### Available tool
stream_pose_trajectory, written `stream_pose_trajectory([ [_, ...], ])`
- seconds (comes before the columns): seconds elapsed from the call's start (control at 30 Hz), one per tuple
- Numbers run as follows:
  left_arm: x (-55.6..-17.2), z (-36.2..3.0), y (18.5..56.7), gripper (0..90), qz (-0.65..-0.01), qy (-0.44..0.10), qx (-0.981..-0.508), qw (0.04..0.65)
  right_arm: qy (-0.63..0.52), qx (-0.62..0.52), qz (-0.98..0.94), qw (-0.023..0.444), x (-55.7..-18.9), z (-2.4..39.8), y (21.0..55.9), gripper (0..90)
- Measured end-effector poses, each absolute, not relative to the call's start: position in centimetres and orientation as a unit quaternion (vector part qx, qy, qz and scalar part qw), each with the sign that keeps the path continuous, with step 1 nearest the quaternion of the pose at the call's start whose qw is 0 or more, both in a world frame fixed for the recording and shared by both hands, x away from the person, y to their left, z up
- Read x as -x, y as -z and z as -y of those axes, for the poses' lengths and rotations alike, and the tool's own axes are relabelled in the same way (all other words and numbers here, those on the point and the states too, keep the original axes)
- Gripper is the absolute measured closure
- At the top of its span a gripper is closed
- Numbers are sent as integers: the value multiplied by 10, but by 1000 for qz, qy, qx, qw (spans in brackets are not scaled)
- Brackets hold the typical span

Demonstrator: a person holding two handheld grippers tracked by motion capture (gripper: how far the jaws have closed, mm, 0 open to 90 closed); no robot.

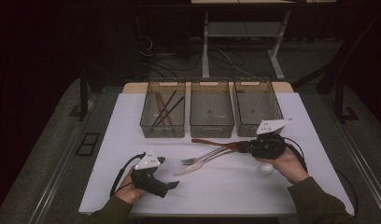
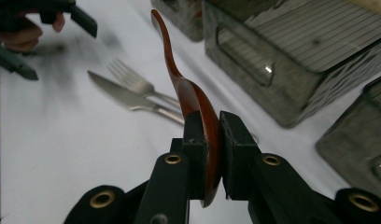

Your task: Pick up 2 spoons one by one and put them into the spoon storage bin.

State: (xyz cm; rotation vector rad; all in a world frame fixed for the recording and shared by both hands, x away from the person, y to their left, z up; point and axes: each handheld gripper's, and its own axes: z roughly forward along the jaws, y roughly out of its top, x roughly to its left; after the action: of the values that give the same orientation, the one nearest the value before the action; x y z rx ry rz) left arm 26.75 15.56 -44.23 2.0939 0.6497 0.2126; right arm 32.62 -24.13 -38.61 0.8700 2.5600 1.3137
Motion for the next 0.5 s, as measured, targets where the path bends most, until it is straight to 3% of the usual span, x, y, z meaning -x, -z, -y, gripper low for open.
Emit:
stream_pose_trajectory([
  [0.5, -267, -155, 442, 0, -264, -84, -847, 453, -437, -341, -824, 118, -356, 239, 365, 813],
])
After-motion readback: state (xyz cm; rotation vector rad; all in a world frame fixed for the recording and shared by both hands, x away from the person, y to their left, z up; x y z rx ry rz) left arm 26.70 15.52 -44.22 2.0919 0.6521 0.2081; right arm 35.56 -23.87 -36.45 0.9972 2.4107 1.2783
